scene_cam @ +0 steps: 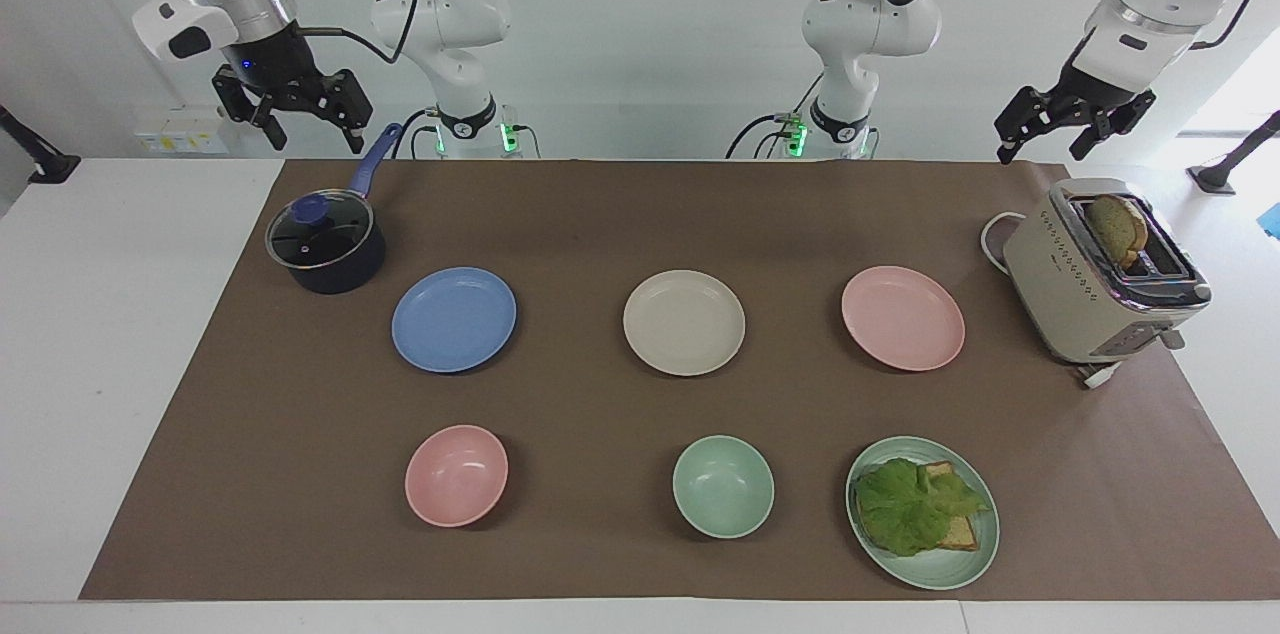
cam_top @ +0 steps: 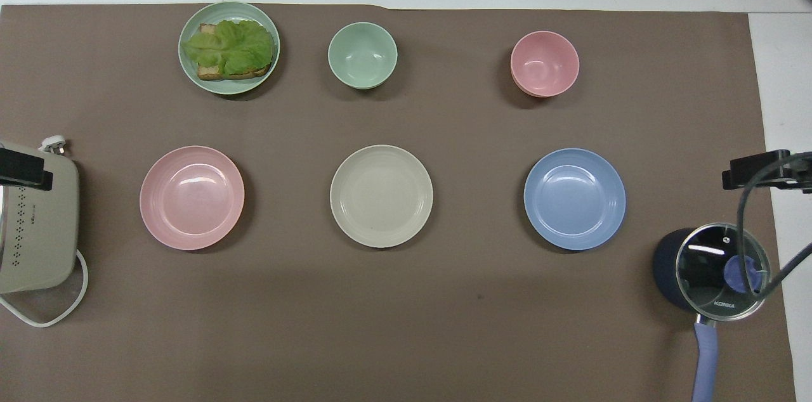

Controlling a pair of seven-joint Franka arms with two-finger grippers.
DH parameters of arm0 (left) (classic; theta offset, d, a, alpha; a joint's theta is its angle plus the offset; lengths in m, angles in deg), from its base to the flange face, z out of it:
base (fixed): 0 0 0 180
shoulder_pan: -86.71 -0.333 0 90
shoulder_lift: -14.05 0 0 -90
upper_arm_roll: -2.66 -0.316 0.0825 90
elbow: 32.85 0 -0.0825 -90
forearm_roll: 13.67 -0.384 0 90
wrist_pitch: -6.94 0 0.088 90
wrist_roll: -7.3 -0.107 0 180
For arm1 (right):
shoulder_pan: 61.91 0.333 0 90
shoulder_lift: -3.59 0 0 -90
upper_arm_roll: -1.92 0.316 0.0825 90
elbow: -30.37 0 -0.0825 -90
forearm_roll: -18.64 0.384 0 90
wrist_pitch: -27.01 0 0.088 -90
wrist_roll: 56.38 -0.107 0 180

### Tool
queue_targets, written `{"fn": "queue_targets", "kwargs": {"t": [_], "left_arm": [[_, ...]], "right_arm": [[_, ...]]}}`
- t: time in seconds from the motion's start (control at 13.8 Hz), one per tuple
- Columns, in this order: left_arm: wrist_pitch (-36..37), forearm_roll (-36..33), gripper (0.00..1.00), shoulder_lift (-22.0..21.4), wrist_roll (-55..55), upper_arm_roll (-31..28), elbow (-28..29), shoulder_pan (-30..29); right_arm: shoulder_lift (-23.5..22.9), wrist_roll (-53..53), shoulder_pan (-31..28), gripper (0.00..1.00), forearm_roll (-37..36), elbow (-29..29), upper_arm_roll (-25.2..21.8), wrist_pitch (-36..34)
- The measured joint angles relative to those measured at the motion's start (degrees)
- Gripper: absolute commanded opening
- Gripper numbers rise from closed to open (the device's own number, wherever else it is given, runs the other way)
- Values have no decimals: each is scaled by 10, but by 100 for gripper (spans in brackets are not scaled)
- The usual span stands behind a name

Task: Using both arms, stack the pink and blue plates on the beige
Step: 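Move the left gripper toward the pink plate's near rim, then grasp the pink plate's rim with the left gripper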

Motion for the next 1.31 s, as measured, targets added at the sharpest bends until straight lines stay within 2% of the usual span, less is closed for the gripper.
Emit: {"fn": "queue_targets", "kwargs": {"t": [0.29, 0.51, 1.09, 1.31], "left_arm": [[0, 0, 100, -1, 0, 0, 4, 0], [-26, 0, 100, -4, 0, -1, 53, 0], [-273, 0, 100, 6, 2, -5, 272, -22], [-342, 1, 100, 49, 2, -6, 309, -31]], "right_arm": [[0, 0, 0, 100, 0, 0, 0, 0], [0, 0, 0, 100, 0, 0, 0, 0], [0, 0, 0, 100, 0, 0, 0, 0], [0, 0, 0, 100, 0, 0, 0, 0]]}}
